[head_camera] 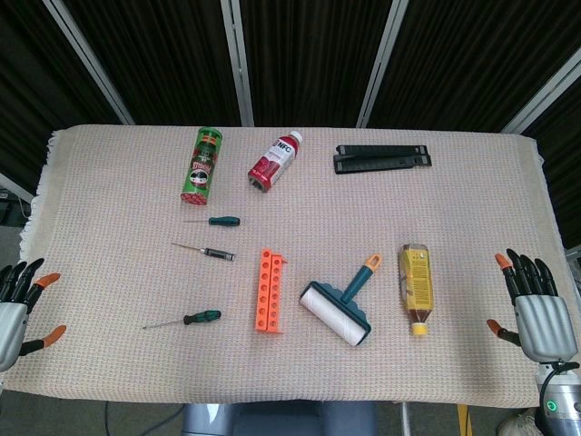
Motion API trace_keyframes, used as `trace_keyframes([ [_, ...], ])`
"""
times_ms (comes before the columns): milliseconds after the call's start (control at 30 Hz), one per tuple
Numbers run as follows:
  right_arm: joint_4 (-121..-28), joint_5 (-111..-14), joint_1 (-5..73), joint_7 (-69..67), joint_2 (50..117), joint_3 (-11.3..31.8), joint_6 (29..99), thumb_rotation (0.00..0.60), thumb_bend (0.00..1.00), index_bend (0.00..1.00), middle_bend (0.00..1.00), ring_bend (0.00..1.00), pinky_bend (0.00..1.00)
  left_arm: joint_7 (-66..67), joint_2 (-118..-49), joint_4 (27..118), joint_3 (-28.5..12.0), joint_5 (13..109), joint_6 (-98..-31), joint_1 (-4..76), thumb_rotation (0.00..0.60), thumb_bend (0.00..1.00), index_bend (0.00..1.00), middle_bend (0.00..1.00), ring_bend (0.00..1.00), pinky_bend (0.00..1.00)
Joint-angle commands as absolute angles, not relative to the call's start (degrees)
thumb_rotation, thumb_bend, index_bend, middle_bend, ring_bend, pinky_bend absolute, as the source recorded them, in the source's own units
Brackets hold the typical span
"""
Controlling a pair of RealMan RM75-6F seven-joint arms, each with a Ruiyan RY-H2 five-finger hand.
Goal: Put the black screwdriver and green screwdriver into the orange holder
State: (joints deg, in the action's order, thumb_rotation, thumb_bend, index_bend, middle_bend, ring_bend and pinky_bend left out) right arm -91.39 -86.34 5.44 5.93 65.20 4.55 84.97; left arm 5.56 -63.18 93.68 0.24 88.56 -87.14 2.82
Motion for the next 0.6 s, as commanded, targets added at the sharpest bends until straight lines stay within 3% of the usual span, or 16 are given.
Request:
trace_keyframes([
  [33,-91.25,-86.33,5.66,5.84,65.26,4.64,84.72,0.6,0.0,0.01,0.0,0.0,0.0,5.88,-63.35,93.79,0.27,88.4,-87.5,2.49,0.578,0.15,0.22,0.04,0.0,0.0],
  [600,-89.48,-86.49,6.34,3.41,65.41,4.39,83.58,0.6,0.0,0.01,0.0,0.0,0.0,6.38,-62.9,94.58,0.59,89.03,-90.14,0.67,0.578,0.15,0.23,0.05,0.0,0.0],
])
